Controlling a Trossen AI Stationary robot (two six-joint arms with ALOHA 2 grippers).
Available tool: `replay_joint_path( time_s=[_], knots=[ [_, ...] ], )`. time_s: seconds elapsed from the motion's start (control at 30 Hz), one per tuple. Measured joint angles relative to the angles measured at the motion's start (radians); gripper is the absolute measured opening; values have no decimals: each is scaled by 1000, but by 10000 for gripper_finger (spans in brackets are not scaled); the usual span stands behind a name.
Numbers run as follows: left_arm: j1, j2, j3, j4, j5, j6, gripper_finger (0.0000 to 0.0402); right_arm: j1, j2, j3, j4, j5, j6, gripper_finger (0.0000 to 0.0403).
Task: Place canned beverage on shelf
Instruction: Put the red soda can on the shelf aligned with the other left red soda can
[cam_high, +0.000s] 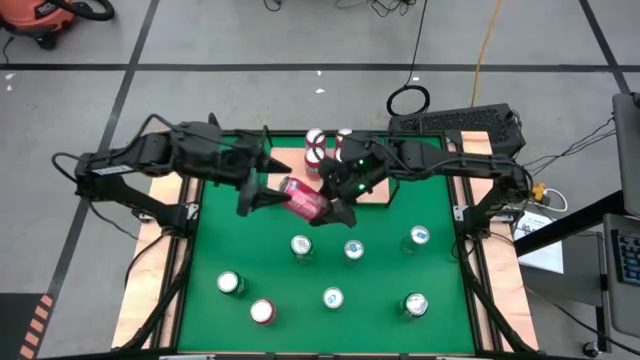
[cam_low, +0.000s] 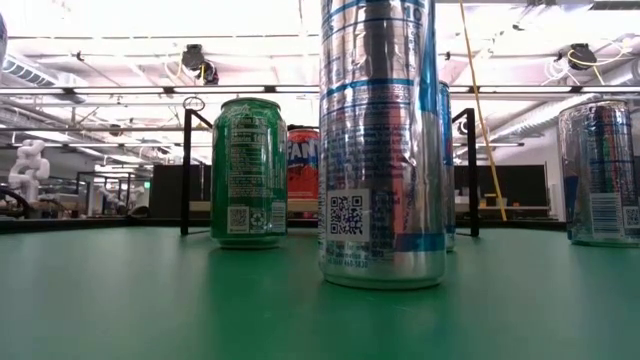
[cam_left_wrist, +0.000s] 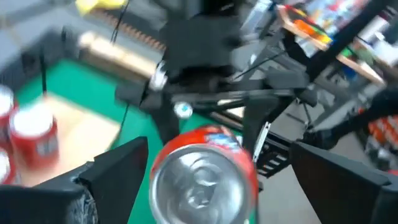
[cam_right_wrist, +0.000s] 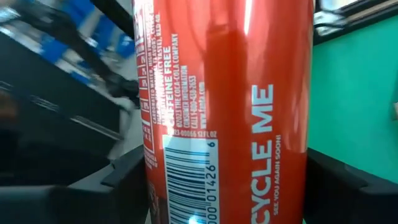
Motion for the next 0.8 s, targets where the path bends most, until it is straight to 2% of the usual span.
replay_joint_path(
  time_s=[0.17,0.23,0.47,0.8],
  knots=[
    [0,-36,1,7,44,285,393,-39,-1,0,57,-155,109,293],
    [0,-37,1,5,76,348,393,-54,-1,0,65,-197,148,293],
    [1,-10,0,3,97,444,393,-76,-1,0,84,-280,265,293],
    [1,20,0,17,84,527,393,-76,-2,0,75,-297,265,293]
  ],
)
